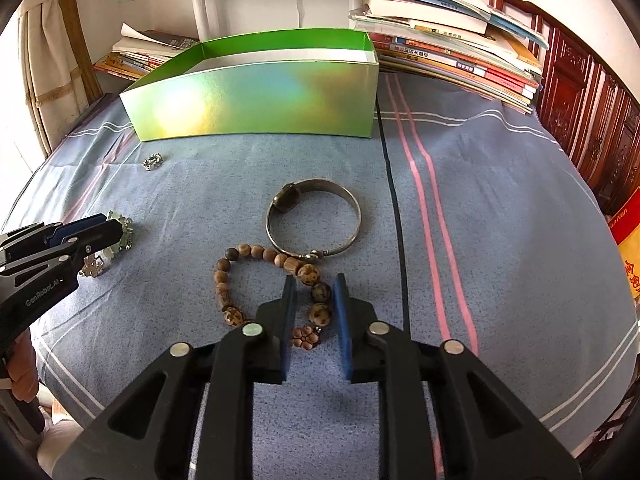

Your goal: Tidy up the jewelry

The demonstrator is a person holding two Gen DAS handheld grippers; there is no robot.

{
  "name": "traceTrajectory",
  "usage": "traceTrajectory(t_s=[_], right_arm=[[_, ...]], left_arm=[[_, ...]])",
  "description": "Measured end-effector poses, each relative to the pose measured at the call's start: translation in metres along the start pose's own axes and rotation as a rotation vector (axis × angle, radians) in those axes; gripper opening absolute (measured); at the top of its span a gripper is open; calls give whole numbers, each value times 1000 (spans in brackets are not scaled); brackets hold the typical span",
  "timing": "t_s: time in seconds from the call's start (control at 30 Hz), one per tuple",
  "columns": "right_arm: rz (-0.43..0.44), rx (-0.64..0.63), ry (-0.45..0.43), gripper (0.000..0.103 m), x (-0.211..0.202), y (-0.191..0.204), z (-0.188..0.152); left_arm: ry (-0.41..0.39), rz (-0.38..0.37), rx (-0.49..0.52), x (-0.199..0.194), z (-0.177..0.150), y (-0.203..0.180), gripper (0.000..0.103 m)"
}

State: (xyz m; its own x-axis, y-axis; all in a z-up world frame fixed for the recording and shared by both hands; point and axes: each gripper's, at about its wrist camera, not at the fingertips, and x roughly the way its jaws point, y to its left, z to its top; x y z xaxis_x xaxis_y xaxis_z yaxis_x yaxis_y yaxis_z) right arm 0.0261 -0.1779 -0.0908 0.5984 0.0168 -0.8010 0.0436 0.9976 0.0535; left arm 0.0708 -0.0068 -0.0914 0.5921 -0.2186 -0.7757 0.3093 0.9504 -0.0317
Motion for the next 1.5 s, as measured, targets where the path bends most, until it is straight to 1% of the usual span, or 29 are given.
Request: traceTrajectory(t_s=[0.13,0.23,0.53,0.6,0.63,0.67,0.8,0.87,1.07,1.2,1.5], right_arm=[[1,2,-2,22,0,1,0],[4,4,-4,28,0,0,1],[-13,-6,-17,28,0,-1,0],[-3,-11,-19,24,0,0,0],[4,-12,-19,15,0,0,-1],[7,-14,-19,11,0,1,-1],[16,-13,-17,11,-1,2,-1],[19,-14,-22,11,-4,3,-1],[28,-11,-66,11,-21,4,3],[35,-14,-104,11,-35,6,11],[88,-36,-237,11,-81,11,40]], left_arm=[[0,-3,-2,0,0,1,21],[1,-2,-4,0,0,0,21],[11,-35,14,4,2,-10,21],[17,-36,16,6,1,-12,20],[15,-33,20,7,1,-14,19],[15,-37,23,6,1,-15,19],[9,-41,24,4,0,-17,16],[4,-39,16,2,1,-15,8],[-11,-38,-1,-6,3,-9,8],[-38,-37,-3,-16,7,-7,8],[-101,-25,-2,-41,21,-2,8]])
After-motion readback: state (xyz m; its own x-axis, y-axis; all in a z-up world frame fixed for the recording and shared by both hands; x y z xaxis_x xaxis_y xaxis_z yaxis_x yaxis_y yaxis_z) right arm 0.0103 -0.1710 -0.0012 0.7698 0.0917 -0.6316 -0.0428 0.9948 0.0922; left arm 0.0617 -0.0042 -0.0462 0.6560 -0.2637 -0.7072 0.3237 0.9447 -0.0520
